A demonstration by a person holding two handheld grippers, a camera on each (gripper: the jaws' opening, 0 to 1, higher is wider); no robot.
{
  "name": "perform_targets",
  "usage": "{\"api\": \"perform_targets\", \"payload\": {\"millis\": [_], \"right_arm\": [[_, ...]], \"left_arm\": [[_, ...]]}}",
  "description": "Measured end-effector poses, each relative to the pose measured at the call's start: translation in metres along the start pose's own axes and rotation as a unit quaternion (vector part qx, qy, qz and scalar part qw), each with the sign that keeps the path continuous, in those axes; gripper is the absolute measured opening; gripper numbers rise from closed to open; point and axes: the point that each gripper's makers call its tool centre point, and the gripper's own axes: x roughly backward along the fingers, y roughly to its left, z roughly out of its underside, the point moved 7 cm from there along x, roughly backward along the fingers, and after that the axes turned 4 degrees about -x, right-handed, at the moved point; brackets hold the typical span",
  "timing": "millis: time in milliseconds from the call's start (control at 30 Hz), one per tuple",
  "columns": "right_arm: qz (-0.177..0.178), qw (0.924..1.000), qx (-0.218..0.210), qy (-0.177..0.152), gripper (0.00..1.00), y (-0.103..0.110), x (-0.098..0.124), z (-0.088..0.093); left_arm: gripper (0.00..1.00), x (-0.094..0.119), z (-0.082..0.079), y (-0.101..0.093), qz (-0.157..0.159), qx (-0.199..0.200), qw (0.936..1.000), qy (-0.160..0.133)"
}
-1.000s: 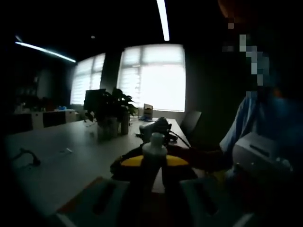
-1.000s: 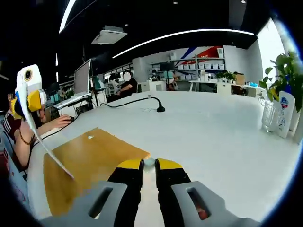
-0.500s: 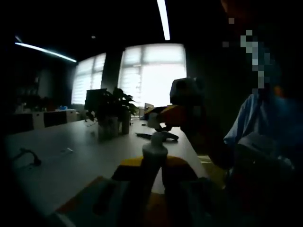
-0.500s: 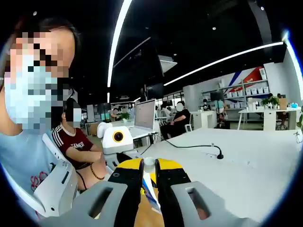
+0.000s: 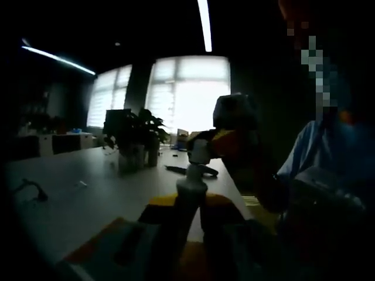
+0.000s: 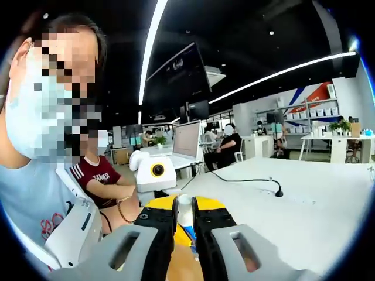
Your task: Pick up the toothpaste unscrew the cap squeeze it onto the small board screw the cap back on and return it to the table
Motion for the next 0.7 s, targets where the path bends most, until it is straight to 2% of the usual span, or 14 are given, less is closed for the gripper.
{"api": "perform_targets", "payload": {"millis": [333,433,600,667,700], "right_arm": [[-0.010,0.9997,0.005,0.023,0.09,0.001,-0.011,0.005],[-0.011,0.9991,0.020,0.036,0.09,0.002,-0.014,0.005],[-0.022,0.9920,0.075,0.099,0.09,0.005,-0.016,0.001],[-0.027,0.9886,0.080,0.125,0.09,0.004,-0.019,-0.002],[-0.025,0.9885,0.080,0.126,0.09,0.003,-0.022,-0.004]], "left_arm": [[0.13,0.002,-0.001,-0.001,-0.004,-0.006,1.0000,0.007],[0.13,0.002,-0.001,0.000,-0.006,-0.004,0.9999,0.009],[0.13,0.001,-0.001,0.000,-0.005,0.001,0.9999,0.013],[0.13,0.001,-0.002,0.000,-0.006,0.002,0.9999,0.013],[0.13,0.001,-0.002,0.001,-0.009,0.002,0.9999,0.014]]}}
